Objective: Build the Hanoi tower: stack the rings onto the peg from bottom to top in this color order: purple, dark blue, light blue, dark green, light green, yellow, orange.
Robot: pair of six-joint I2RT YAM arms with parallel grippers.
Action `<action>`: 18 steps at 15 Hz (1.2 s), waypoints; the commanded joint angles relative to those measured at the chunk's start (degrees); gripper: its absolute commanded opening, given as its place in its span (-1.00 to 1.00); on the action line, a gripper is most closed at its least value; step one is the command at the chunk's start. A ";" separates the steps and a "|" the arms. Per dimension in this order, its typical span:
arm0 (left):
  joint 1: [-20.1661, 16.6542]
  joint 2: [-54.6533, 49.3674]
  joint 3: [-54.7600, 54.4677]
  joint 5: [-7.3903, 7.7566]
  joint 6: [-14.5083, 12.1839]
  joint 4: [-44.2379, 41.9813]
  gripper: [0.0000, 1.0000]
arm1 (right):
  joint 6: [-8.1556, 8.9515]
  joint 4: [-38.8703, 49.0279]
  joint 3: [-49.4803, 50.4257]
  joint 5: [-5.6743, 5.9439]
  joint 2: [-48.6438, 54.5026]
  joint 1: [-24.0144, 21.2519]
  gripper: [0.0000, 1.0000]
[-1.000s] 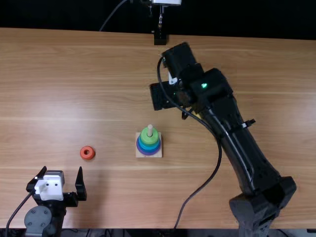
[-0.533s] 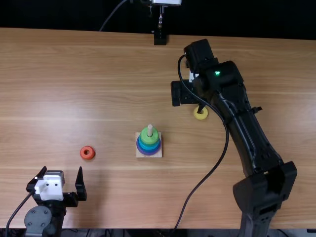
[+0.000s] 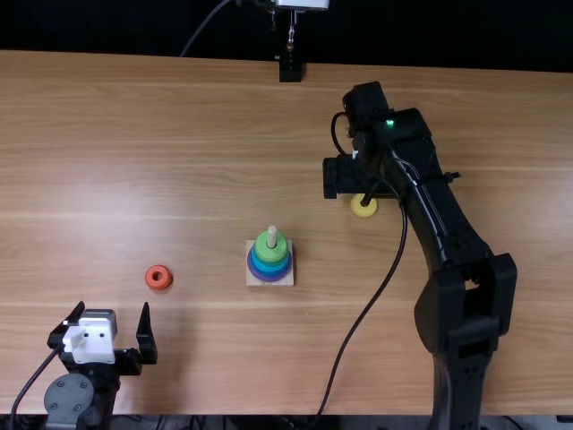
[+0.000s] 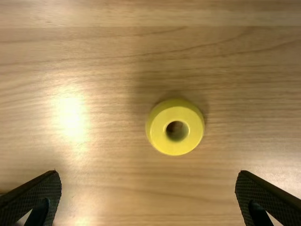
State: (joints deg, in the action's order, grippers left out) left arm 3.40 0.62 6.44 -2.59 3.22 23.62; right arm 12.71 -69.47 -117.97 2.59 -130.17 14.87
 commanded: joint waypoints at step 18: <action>0.03 -0.62 -6.44 0.38 -0.17 4.54 1.00 | 0.37 -0.62 0.73 0.15 -8.96 -3.27 1.00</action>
State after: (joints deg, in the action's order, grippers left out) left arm 3.38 0.62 6.44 -2.59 3.20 23.59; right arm 12.73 -69.93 -117.97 2.59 -137.99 11.57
